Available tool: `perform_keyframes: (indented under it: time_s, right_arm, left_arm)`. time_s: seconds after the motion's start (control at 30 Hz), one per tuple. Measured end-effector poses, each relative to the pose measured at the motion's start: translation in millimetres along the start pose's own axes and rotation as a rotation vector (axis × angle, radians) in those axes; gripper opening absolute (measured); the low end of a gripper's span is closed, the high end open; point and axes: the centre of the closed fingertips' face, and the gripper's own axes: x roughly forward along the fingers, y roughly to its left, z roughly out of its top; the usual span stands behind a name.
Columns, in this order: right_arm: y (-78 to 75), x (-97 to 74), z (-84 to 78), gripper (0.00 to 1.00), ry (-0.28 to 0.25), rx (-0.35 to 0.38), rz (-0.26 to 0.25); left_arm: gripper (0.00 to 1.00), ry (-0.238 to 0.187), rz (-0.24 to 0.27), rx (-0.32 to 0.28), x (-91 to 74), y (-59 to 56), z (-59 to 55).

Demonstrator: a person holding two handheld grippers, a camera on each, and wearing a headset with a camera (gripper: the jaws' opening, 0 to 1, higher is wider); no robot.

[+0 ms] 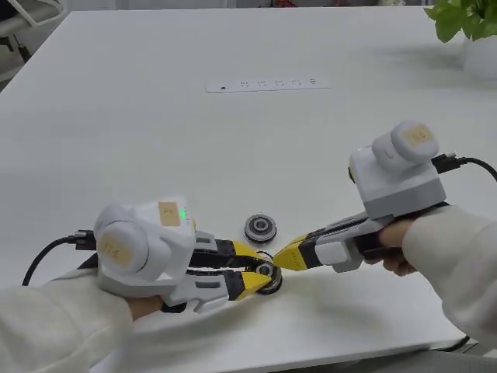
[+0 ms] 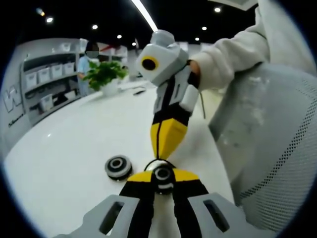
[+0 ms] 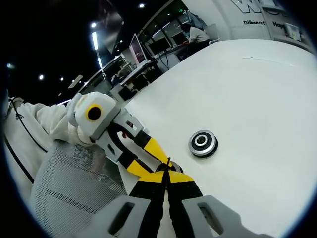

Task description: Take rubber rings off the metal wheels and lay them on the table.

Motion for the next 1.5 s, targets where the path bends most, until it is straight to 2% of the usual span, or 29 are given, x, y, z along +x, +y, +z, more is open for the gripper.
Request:
perform_keyframes:
  time_s: [0.33, 0.53, 0.67, 0.87, 1.0, 1.1, 1.17, 1.27, 1.33, 1.43, 1.5]
  right_arm:
    - [-2.5, -1.1, -0.9, 0.0, 0.005, 0.005, -0.015]
    - [-2.9, -3.2, -0.4, 0.0, 0.004, 0.019, -0.022]
    - [-5.6, -7.3, 3.1, 0.0, -0.015, 0.03, -0.034]
    - [-6.4, -10.6, 5.9, 0.0, -0.03, 0.039, -0.049]
    - [-6.9, -12.6, 8.8, 0.0, -0.04, 0.043, -0.053]
    - [-6.7, -14.2, 10.9, 0.0, -0.05, 0.045, -0.057]
    - [-6.7, -14.2, 11.6, 0.0, -0.052, 0.049, -0.056]
    - [-5.4, -14.0, 12.6, 0.0, -0.052, 0.043, -0.057]
    - [-3.0, -14.3, 14.5, 0.0, -0.055, 0.036, -0.054]
    - [-0.1, -15.6, 18.8, 0.0, -0.064, 0.033, -0.055]
    - [2.4, -16.5, 22.0, 0.0, -0.07, 0.03, -0.057]
  left_arm:
    - [0.14, 0.034, 0.004, -0.023, -0.1, 0.2, 0.3]
    - [0.16, 0.029, -0.011, -0.026, -4.4, -0.9, 3.9]
    - [0.3, 0.016, -0.013, -0.043, -8.1, -1.2, 10.1]
    - [0.37, -0.001, -0.033, -0.04, -16.7, -6.0, 20.6]
    - [0.42, -0.01, -0.029, -0.026, -23.4, -4.8, 27.0]
    - [0.48, -0.005, -0.074, -0.042, -28.9, -9.0, 34.2]
    - [0.52, -0.023, -0.06, -0.014, -33.2, -6.2, 43.4]
    - [0.57, -0.033, -0.059, -0.025, -40.7, -5.6, 54.3]
    - [0.61, -0.046, -0.054, -0.011, -48.5, -5.3, 62.5]
    - [0.66, -0.04, -0.047, 0.001, -61.0, -4.7, 68.2]
    - [0.7, -0.011, -0.049, 0.0, -72.1, -5.1, 64.9]
